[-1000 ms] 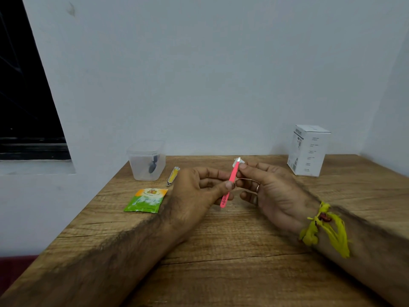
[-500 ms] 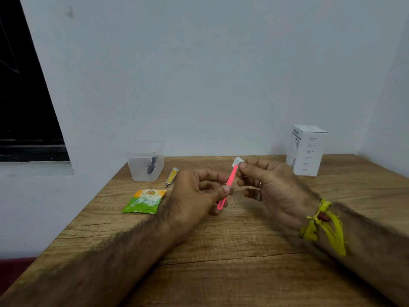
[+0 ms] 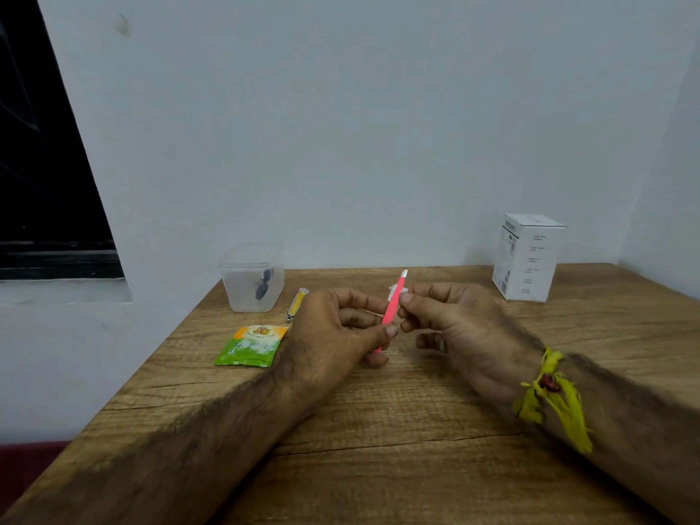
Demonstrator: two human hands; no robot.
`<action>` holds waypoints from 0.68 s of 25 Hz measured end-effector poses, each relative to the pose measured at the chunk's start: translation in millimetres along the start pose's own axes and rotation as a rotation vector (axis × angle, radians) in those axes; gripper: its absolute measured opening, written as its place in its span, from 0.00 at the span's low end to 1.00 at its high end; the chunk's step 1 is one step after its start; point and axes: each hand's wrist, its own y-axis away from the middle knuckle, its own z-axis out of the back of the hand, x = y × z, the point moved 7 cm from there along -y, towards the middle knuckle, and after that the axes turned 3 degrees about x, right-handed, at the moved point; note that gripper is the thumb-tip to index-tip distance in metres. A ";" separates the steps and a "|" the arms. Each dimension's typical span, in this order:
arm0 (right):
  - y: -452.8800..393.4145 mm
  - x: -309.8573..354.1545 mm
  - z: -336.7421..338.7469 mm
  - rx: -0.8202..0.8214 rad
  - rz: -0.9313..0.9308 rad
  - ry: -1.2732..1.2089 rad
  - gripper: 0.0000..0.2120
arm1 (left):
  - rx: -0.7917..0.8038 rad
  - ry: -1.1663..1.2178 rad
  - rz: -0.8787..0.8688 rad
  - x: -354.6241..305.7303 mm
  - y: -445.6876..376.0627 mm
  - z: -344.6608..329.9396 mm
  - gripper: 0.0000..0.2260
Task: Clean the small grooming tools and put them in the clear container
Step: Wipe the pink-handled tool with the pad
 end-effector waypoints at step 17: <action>-4.9 -8.1 1.1 0.050 -0.037 -0.011 0.08 | 0.069 -0.063 -0.042 -1.6 1.4 -6.0 0.20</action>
